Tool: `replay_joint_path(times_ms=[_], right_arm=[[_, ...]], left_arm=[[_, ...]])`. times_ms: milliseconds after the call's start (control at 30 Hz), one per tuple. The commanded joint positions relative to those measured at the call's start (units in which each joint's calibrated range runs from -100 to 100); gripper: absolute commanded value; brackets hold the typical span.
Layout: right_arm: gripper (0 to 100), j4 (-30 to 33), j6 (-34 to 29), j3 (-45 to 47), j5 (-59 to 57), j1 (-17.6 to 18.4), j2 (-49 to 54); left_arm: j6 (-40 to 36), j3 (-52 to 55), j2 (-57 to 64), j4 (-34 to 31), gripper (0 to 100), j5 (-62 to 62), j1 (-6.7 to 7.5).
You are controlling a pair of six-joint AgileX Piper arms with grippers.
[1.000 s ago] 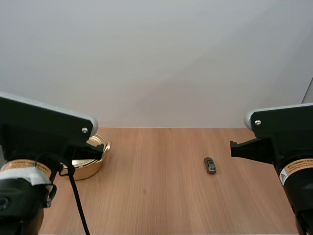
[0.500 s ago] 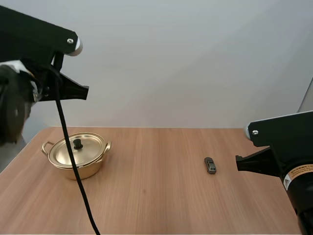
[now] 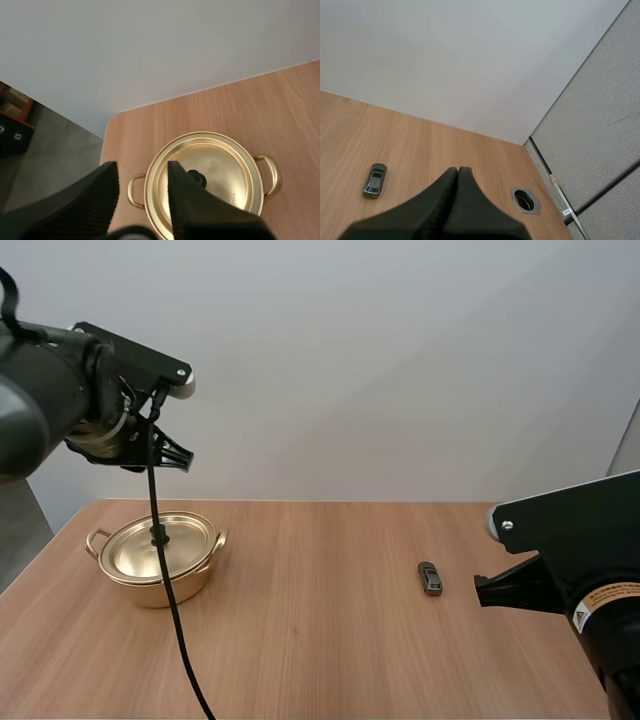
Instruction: Open the pot, put the car inside, and close it
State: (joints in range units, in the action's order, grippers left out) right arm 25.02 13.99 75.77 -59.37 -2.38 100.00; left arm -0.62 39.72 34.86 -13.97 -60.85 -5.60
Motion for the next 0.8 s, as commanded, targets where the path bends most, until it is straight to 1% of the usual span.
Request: replay_joint_path(times_ms=[0, 167, 467, 533, 767], right_arm=[[0, -0.4, 0.0, 0.1, 0.0, 0.0, 0.0], [0, -1.0, 0.3, 0.1, -0.2, 0.0, 0.0], [0, -2.4, 1.3, 0.1, -0.8, 0.0, 0.0], [0, -3.3, 2.1, 0.1, -0.8, 0.0, 0.0], [0, -3.3, 2.1, 0.1, -0.8, 0.0, 0.0]], left_arm=[[-0.1, -0.8, -10.7, 0.0, 81, -0.3, 0.01], [0.3, -3.4, -12.1, -0.1, 81, -1.3, 0.01], [1.4, -8.4, -20.1, 0.3, 81, -10.3, 0.01], [1.4, -9.1, -21.0, 0.7, 81, -10.7, 0.01], [1.8, -10.2, -24.9, 1.3, 81, -12.3, 0.01]])
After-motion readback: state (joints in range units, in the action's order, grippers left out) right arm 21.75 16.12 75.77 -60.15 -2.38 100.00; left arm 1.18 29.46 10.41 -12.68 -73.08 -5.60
